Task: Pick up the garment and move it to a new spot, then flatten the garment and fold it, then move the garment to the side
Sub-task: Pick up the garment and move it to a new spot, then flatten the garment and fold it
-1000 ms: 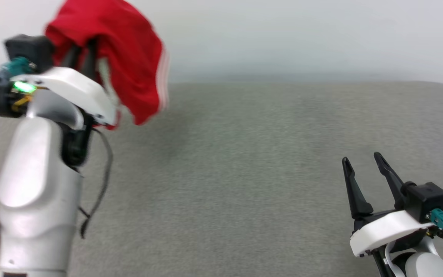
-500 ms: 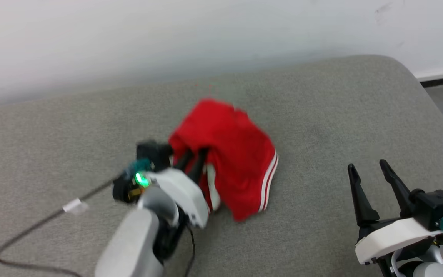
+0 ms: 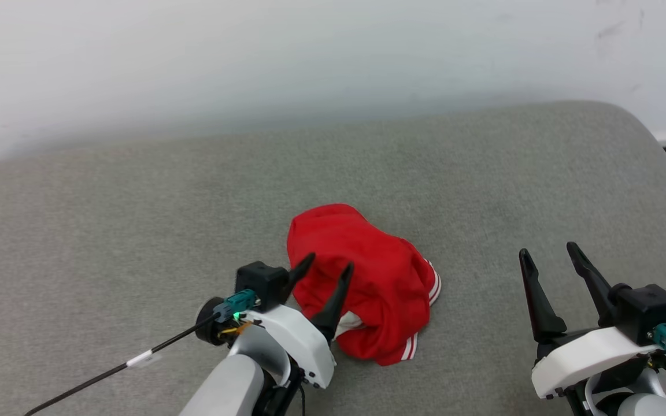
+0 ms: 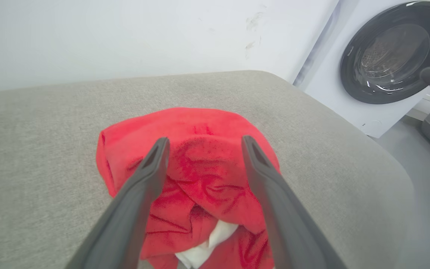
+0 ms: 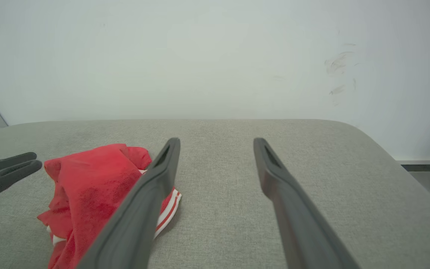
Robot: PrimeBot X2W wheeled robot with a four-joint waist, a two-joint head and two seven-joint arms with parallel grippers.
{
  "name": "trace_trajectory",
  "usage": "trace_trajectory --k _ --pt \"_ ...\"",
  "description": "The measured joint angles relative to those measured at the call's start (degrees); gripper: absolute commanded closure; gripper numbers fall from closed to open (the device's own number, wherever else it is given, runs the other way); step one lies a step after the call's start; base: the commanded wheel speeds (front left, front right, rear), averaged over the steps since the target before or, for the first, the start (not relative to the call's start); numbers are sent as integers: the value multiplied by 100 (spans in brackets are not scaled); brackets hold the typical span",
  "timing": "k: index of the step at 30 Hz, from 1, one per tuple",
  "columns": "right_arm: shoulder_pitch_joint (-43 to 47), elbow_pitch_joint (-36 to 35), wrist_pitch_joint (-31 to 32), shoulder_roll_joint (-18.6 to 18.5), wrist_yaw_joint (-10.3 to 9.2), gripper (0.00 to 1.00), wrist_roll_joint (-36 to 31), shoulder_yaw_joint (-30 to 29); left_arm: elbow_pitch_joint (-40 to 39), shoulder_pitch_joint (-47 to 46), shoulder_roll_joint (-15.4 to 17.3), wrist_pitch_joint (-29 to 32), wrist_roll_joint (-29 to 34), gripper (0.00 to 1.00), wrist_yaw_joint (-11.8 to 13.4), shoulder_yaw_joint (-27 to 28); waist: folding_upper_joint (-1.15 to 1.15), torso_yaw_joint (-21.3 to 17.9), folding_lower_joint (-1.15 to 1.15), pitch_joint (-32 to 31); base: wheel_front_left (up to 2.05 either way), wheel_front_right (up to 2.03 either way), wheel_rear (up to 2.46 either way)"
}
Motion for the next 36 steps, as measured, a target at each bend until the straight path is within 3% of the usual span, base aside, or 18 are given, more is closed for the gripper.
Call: trace_trajectory --k 10,12,14,17,30,36 --pt "130 -52 92 0 0 0 -63 -177 -730 74 399 -839 483 0 656 326 0 367 0 -376 0 0 0" --pt "166 -52 96 1 0 0 -82 -204 -824 210 457 -898 470 0 791 472 0 416 0 -423 0 0 0" --pt "290 -63 114 0 0 0 -83 -236 -1055 716 783 -960 525 0 1139 748 0 505 0 -514 0 0 0" --pt "347 -63 142 0 0 0 -82 -216 -1145 960 883 -967 535 0 1279 829 0 517 0 -550 0 0 0" --pt "404 19 151 0 0 0 -23 -179 -1473 1246 961 -888 512 0 1461 858 0 508 1 -557 0 0 0" --pt "149 387 491 -2 -1 0 91 -512 -1524 1225 920 -898 472 0 1491 827 0 581 1 -470 0 0 0"
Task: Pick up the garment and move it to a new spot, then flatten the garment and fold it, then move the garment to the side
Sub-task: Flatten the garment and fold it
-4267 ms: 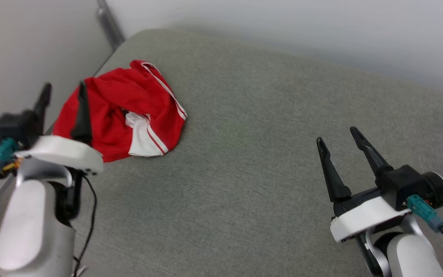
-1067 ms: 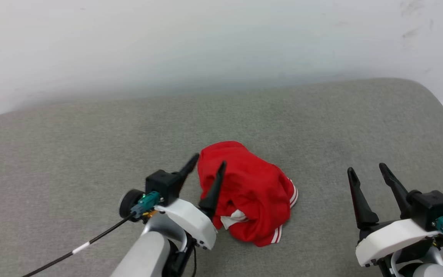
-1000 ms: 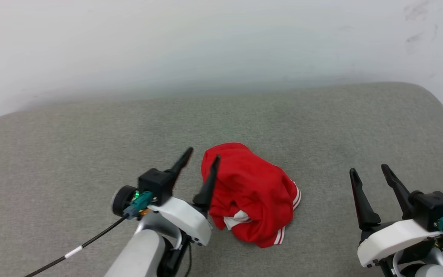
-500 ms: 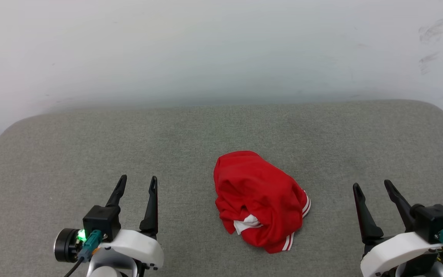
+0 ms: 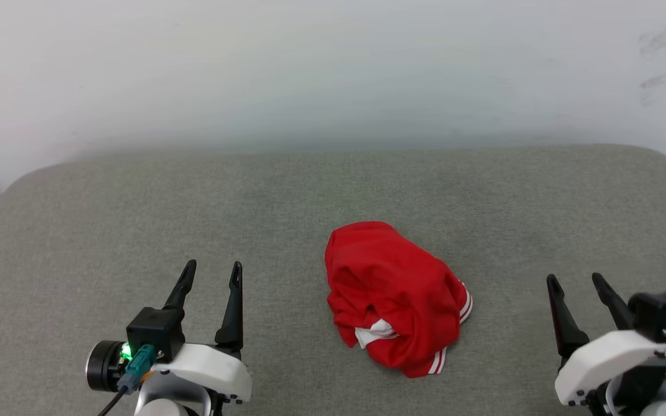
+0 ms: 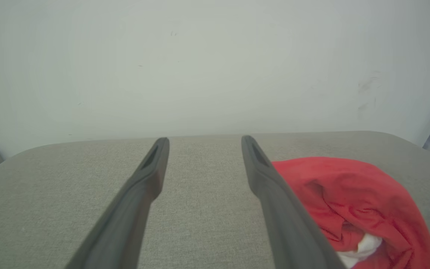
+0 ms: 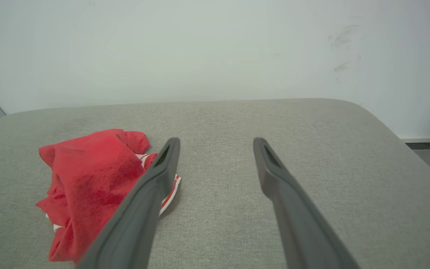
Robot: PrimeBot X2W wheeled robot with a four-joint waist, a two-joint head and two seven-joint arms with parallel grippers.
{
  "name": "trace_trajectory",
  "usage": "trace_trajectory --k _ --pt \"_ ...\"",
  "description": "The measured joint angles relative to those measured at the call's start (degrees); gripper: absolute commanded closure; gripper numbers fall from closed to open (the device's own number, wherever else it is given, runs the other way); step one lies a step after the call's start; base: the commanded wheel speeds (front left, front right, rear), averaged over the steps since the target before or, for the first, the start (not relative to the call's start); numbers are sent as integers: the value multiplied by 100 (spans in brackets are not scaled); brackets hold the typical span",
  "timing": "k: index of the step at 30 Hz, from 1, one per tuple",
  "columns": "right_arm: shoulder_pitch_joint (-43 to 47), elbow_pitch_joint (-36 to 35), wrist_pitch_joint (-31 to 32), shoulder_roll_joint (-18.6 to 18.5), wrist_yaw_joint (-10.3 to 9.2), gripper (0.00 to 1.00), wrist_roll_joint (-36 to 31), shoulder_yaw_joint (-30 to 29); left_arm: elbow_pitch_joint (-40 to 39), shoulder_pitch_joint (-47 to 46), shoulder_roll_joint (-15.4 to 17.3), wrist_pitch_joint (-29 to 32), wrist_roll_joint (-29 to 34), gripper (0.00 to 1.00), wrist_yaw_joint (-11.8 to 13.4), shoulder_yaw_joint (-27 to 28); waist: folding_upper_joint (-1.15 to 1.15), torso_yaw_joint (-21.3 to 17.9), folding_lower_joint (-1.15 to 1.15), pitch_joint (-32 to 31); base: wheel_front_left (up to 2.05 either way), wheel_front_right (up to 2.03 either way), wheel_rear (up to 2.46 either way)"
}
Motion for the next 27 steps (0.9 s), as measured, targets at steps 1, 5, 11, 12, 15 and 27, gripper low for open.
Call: trace_trajectory --k 1,5,11,12,15,27 --pt "-105 124 141 -1 1 0 38 -37 -5 -13 -3 -2 1 0 -1 -10 0 23 0 30 0 0 0" --pt "-538 726 1001 2 1 0 109 -133 -47 -88 -78 -47 7 0 -11 -55 0 158 0 153 0 0 0" --pt "-1411 1492 2595 -256 0 0 514 48 -80 -366 -155 -125 53 0 -96 -134 0 395 0 507 0 0 0" --pt "-1534 1590 2796 -335 0 0 557 158 -77 -406 -171 -131 62 0 -105 -149 0 441 1 574 0 0 0" --pt "-1876 1875 3266 -481 0 0 768 388 -53 -526 -232 -153 107 0 -148 -191 0 576 1 772 0 0 0" --pt "-2755 3256 3794 -813 1 73 1207 1057 178 -844 -465 -204 175 0 -322 -221 0 995 1 1284 0 0 0"
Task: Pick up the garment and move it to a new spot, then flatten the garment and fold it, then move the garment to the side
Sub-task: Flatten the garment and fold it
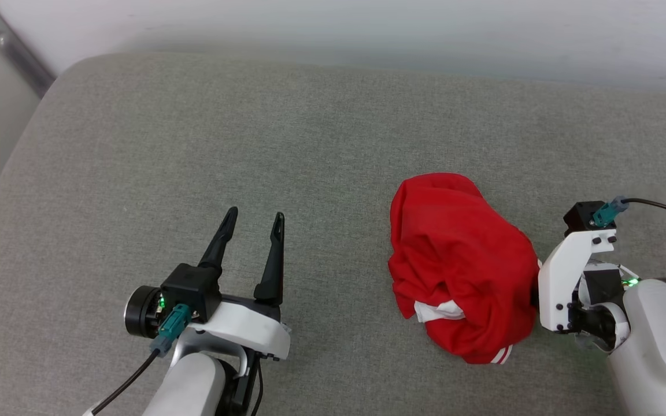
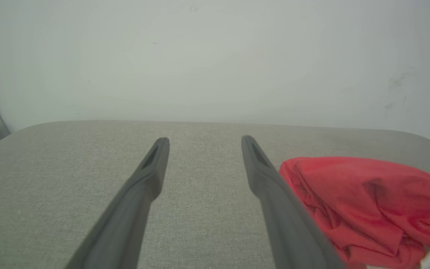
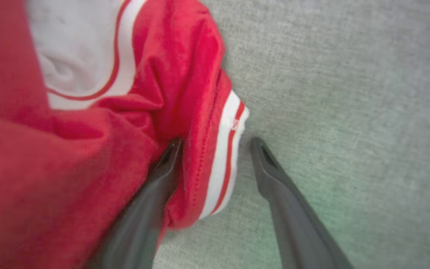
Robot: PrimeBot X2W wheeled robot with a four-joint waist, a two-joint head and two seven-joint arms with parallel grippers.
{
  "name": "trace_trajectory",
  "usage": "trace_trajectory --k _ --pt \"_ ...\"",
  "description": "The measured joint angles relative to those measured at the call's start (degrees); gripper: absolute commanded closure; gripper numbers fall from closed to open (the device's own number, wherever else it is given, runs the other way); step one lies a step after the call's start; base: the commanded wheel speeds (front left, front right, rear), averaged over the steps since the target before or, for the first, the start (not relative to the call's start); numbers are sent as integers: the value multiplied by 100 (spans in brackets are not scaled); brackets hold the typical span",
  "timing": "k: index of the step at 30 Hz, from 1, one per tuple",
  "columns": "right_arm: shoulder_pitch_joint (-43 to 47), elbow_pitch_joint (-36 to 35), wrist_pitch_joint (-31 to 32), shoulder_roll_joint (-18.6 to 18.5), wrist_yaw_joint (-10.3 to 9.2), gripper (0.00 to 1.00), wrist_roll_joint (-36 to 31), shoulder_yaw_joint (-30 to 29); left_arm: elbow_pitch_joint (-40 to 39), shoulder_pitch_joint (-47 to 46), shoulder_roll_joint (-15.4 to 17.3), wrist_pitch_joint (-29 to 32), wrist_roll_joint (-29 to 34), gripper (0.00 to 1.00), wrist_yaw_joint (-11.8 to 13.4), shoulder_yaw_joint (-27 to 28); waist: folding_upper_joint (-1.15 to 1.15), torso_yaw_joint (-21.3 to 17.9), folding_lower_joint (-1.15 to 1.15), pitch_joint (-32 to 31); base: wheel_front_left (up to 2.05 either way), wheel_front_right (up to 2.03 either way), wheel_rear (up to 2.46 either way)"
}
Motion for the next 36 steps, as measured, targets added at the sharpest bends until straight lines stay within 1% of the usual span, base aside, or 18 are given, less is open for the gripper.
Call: trace_trajectory --k 1,3,6,9,12,15,17,19,22,24,26,27,28,29,30,33,36 --pt "-34 59 2 -9 -1 100 42 29 29 0 -5 1 21 0 -20 -2 0 8 0 -4 0 0 0" --pt "-73 109 -90 -38 -2 100 94 87 45 0 -18 0 35 0 -24 15 0 5 0 -38 0 0 0" --pt "-84 44 -438 -63 -1 100 92 209 53 37 -23 0 58 0 -24 67 0 -48 0 -116 0 0 0" --pt "-187 -282 -910 -148 0 100 33 209 73 143 -22 -1 80 0 -32 120 0 -145 0 -220 0 0 0" --pt "-274 -761 -1268 -225 0 100 -68 -21 85 226 -19 -1 83 0 -33 171 0 -261 0 -352 0 0 0" --pt "40 -1288 -1446 -244 0 100 -293 -539 90 352 -13 -10 83 0 -32 194 0 -388 0 -504 0 0 0" --pt "423 -1612 -1481 -196 0 100 -476 -1088 97 424 -1 -10 82 0 -32 205 0 -475 0 -596 0 0 0" --pt "933 -1893 -1468 -11 0 100 -646 -1645 103 486 22 -13 81 0 -32 214 0 -551 0 -679 0 0 0" --pt "1773 -2108 -1303 394 0 100 -850 -2377 101 540 52 -16 73 0 -24 225 0 -632 -1 -788 0 0 0" --pt "2275 -2125 -1261 615 0 100 -889 -2773 102 615 81 -15 54 0 -16 232 0 -671 -1 -848 0 0 0" --pt "2648 -2090 -1159 727 0 100 -923 -2999 97 659 103 3 32 0 9 240 0 -703 -1 -893 0 0 0" --pt "2783 -2071 -1155 765 0 73 -928 -3059 87 683 112 12 31 0 29 240 0 -720 -1 -907 0 0 0" --pt "2873 -2054 -1179 788 0 28 -903 -3094 77 712 115 23 24 0 36 245 0 -737 -1 -916 0 0 0" --pt "2925 -2046 -1254 798 0 0 -898 -3107 71 735 122 42 23 0 49 247 0 -752 -1 -927 0 0 0" --pt "2939 -2054 -1841 809 0 0 -735 -3101 41 819 168 64 -21 0 85 281 0 -802 -1 -980 0 0 0" --pt "2850 -2164 -2570 812 0 0 -683 -3033 -4 922 189 109 -29 0 130 286 0 -843 -1 -1048 0 0 0" --pt "2786 -2330 -3050 811 0 0 -722 -2884 -53 973 215 147 -38 0 153 289 0 -866 -1 -1095 0 0 0"
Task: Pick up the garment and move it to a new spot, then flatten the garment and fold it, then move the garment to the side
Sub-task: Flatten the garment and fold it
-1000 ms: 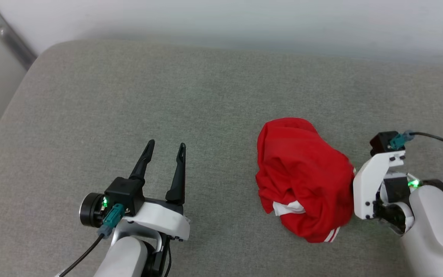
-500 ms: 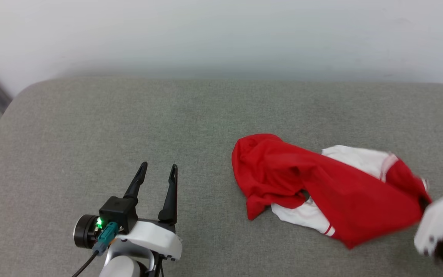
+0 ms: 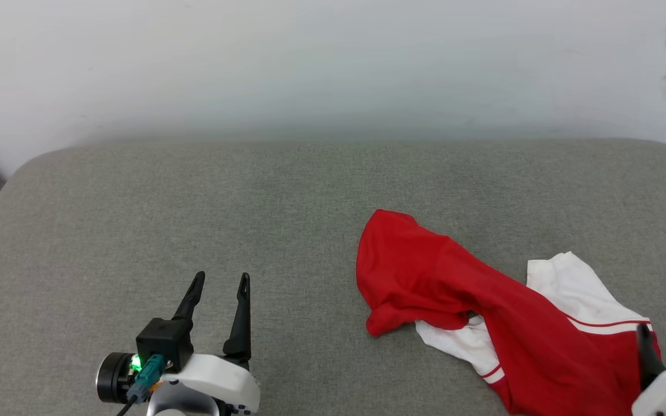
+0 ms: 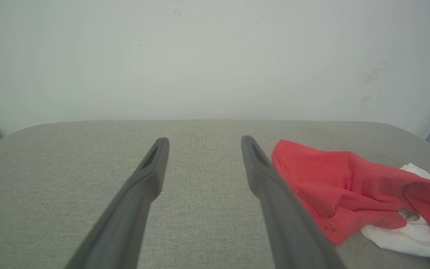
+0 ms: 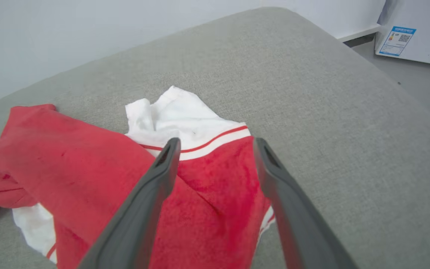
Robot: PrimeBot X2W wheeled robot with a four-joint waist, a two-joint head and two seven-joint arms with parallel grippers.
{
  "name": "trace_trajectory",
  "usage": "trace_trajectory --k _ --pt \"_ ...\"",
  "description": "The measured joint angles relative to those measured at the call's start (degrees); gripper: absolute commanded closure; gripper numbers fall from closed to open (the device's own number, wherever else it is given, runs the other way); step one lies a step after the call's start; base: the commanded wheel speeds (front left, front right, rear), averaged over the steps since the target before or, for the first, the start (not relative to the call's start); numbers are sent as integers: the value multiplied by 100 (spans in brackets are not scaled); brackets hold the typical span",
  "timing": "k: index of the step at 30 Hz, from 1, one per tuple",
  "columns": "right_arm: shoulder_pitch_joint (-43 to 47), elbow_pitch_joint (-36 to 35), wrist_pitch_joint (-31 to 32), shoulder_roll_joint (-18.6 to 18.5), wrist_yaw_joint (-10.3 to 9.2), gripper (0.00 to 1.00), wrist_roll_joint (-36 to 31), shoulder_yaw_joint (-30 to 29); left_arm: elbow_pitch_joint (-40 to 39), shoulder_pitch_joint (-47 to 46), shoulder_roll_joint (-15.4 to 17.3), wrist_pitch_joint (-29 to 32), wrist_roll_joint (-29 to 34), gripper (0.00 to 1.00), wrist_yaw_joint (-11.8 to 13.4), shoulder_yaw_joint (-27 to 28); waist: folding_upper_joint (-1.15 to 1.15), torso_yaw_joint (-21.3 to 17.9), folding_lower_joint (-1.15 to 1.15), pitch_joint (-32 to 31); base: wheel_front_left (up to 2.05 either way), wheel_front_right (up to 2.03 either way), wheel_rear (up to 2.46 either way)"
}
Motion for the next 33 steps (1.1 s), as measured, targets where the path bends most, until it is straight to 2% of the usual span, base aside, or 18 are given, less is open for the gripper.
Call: trace_trajectory --k 2,5,9,17,23,24,25,26,29,33 --pt "-30 -153 -192 1 0 0 -11 200 -33 27 13 20 -24 0 27 0 0 -11 0 -25 0 0 0" --pt "-48 -300 -118 -1 -1 0 -31 677 -83 98 35 64 -33 0 53 -1 0 -27 0 -47 0 0 0" --pt "-327 -407 658 -62 -1 0 -104 1658 -153 98 64 86 -36 0 74 -15 0 -34 0 -2 0 0 0" --pt "-1569 -357 2348 -1080 0 0 520 3635 -213 -226 -32 85 16 0 -22 -203 0 105 0 399 0 0 0" --pt "-2325 144 2973 -1612 0 0 869 4462 -81 -609 -118 4 68 0 -131 -309 0 369 0 786 0 0 0" --pt "-2563 474 3047 -1734 1 0 979 4688 -10 -726 -144 -38 84 0 -171 -327 0 492 0 948 0 0 0" --pt "-2638 590 3045 -1737 1 55 1034 4731 12 -749 -145 -48 84 0 -176 -322 0 524 1 991 0 0 0" --pt "-2708 673 3033 -1756 1 100 1031 4776 31 -755 -145 -69 85 0 -176 -313 0 549 0 1026 0 0 0" --pt "-2942 865 2777 -1779 1 100 1013 4688 88 -768 -145 -89 102 0 -176 -301 0 585 1 1100 0 0 0" --pt "-3260 991 2260 -1719 1 100 934 4273 103 -839 -144 -119 123 0 -170 -274 0 564 0 1158 0 0 0"
